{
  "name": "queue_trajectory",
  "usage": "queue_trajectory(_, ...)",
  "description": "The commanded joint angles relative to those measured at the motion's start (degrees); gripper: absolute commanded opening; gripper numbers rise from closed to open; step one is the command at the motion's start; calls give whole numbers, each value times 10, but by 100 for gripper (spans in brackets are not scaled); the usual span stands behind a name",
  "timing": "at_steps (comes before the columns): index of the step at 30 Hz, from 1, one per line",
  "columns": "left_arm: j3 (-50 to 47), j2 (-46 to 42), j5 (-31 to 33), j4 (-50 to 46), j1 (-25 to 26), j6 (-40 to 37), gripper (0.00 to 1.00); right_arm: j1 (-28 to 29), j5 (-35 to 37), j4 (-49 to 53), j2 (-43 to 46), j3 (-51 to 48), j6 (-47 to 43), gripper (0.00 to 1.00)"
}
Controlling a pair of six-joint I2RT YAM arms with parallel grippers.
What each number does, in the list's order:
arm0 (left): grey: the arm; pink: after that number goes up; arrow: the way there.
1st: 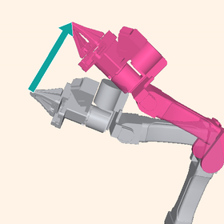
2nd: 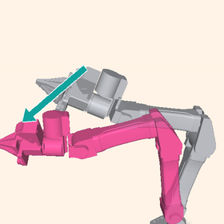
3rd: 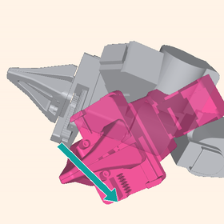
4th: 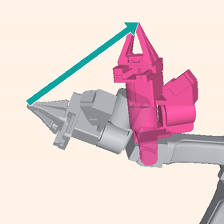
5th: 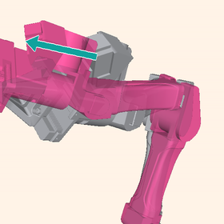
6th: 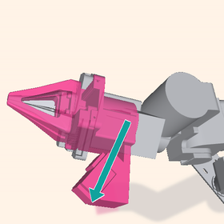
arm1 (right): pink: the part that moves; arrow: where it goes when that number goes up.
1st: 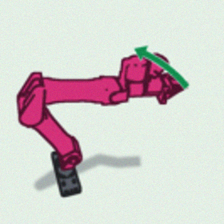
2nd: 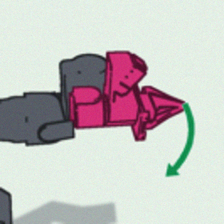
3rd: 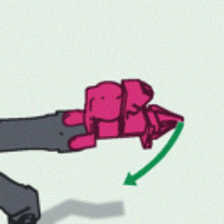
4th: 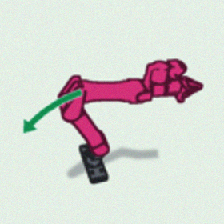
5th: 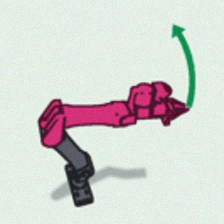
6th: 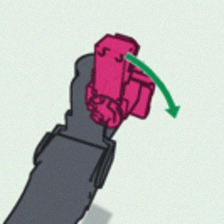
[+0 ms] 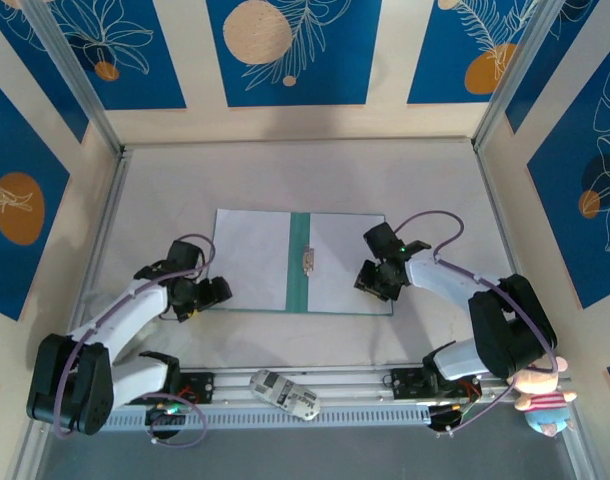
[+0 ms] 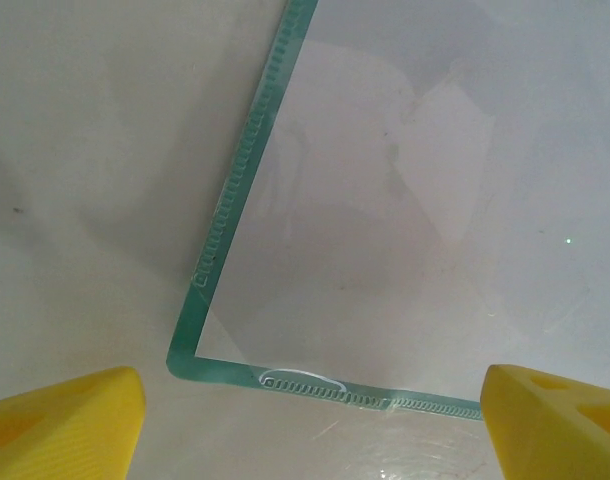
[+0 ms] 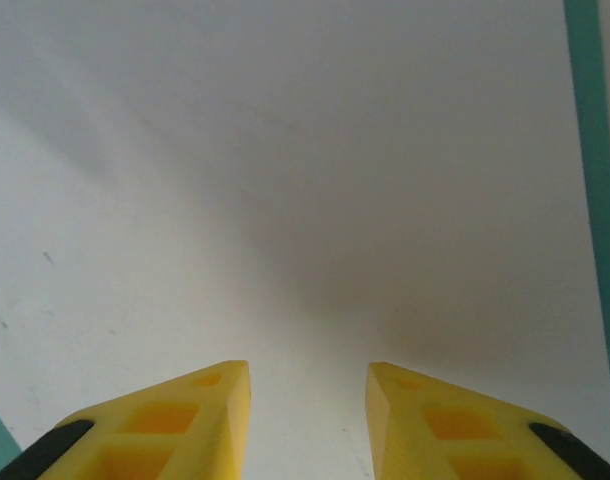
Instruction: Put the files into the folder
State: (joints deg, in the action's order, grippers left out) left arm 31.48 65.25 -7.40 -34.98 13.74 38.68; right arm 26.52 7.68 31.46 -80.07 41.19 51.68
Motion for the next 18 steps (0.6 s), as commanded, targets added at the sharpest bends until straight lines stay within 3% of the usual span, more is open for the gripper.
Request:
queue_trajectory(1,-15,0,-18,16,-11,15,82,-2,0,-23,20,-16,-8,37)
queue_trajectory(9,-31,-2,-32,42,-21,19,70,5,0,-39,24,-24,-18,36)
queue_trajectory(18,-29,-17,-35,47,-39,4,65,12,6,-43,29,-27,-18,36)
